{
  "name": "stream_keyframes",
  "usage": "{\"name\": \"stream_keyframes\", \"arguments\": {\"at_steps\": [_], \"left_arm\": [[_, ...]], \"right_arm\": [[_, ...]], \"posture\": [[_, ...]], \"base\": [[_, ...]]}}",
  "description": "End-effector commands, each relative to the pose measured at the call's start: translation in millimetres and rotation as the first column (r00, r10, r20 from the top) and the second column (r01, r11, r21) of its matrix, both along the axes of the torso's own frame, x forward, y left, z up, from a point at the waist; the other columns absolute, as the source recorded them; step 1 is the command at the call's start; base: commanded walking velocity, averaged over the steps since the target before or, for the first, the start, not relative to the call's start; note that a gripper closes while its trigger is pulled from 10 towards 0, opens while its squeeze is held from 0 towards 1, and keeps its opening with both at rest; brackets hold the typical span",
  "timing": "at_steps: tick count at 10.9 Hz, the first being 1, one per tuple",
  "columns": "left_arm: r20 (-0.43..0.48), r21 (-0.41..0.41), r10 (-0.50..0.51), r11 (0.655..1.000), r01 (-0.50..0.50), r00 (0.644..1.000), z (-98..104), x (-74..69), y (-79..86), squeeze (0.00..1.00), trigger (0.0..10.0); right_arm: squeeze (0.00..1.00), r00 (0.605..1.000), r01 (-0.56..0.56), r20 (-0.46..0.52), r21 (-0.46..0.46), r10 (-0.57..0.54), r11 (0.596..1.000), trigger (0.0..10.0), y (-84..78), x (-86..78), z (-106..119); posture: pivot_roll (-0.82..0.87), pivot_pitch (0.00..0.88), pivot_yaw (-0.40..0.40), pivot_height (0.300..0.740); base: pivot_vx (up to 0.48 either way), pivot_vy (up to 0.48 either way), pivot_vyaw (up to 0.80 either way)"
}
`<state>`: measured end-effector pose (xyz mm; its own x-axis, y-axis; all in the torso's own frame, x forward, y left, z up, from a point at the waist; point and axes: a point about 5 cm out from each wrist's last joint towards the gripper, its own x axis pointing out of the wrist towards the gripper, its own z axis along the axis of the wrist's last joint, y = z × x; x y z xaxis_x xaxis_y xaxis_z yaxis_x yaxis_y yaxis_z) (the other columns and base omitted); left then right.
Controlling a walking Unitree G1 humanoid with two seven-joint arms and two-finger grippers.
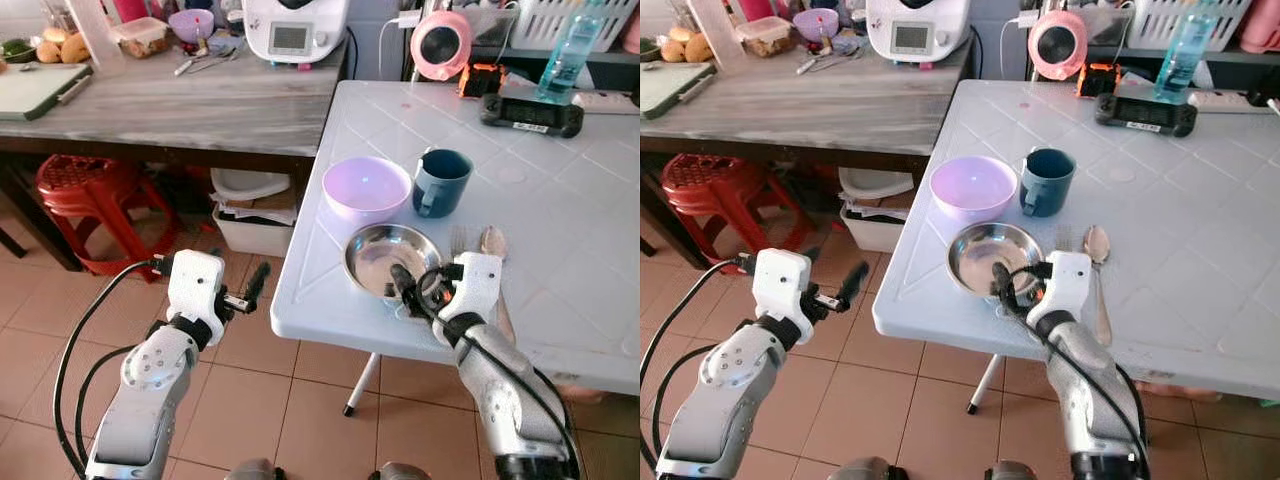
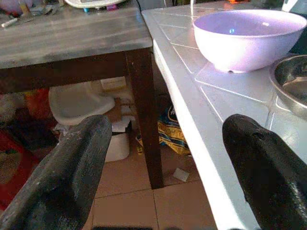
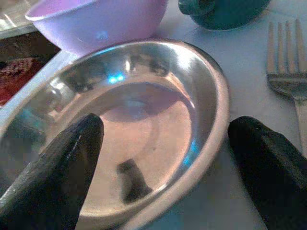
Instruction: Setting the table
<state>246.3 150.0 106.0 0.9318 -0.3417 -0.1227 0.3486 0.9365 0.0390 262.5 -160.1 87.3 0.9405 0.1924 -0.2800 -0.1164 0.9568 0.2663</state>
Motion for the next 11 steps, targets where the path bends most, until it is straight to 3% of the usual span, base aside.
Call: {"name": "stream_keyframes", "arguments": {"at_steps": [1, 3, 5, 8, 11], "left_arm": [[-0.014, 0.003, -0.012, 1.000, 0.012, 1.000, -1, -0.1, -1.0, 0.00, 10.0], [-0.031, 0.017, -0.013, 1.000, 0.014, 0.999, -4, 0.6, -0.4, 0.00, 10.0], [-0.028, 0.005, -0.054, 0.999, 0.054, 0.998, -2, 0.0, -2.6, 0.00, 10.0], [-0.058, -0.018, -0.239, 0.971, 0.238, 0.969, -5, -11.1, -11.1, 0.00, 10.0], [-0.059, -0.030, -0.295, 0.956, 0.293, 0.954, -5, -13.8, -15.9, 0.00, 10.0]], "right_arm": [[0.00, 0.999, -0.017, -0.030, 0.032, 0.018, 0.999, 2.8, 2.6, 0.9, -3], [0.00, 0.997, -0.047, -0.063, 0.057, 0.050, 0.997, 0.0, 9.5, -0.7, -3], [0.00, 0.993, -0.032, -0.107, 0.119, 0.044, 0.992, 0.0, 12.0, -4.1, -8], [0.00, 0.983, -0.010, -0.181, 0.150, 0.037, 0.989, 0.0, 8.4, -5.1, -14], [0.00, 0.961, 0.038, -0.276, 0.201, 0.019, 0.979, 0.0, 5.7, -7.4, -22]], "posture": [[0.02, 0.009, 0.063, 0.740], [0.01, 0.006, 0.061, 0.740], [0.01, 0.000, 0.063, 0.740], [0.01, 0.000, 0.062, 0.740], [0.01, 0.000, 0.061, 0.740]], "base": [[0.000, 0.000, 0.00], [0.000, 0.000, 0.00], [0.000, 0.000, 0.00], [0.000, 0.000, 0.00], [0.000, 0.000, 0.00]]}}
